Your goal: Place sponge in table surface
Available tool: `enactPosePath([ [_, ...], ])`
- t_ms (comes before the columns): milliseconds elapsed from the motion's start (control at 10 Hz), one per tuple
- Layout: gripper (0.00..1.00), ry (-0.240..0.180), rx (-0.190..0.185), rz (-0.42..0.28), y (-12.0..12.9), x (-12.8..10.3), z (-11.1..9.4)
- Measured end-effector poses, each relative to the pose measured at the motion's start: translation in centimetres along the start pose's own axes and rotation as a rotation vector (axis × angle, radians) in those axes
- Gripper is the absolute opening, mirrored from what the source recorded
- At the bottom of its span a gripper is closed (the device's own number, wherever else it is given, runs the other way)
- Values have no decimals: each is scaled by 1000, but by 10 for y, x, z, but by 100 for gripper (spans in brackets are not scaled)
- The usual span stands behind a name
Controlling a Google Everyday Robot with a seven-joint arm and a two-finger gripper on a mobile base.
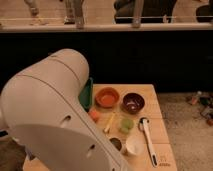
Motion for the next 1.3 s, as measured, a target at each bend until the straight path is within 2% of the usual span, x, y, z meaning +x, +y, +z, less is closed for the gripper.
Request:
enactPosePath([
  [500, 0, 9, -11, -7, -1, 0, 1],
  [600, 0, 57, -51, -40, -3, 6, 0],
  [700, 0, 129, -116, -83, -3, 8, -1],
  [800, 0, 177, -156, -116, -1, 12, -2],
  [1000, 0, 227, -214, -171, 3, 20, -4],
  [1100, 0, 239, -225, -191, 7, 22, -3],
  [1300, 0, 248, -222, -245, 23, 35, 0],
])
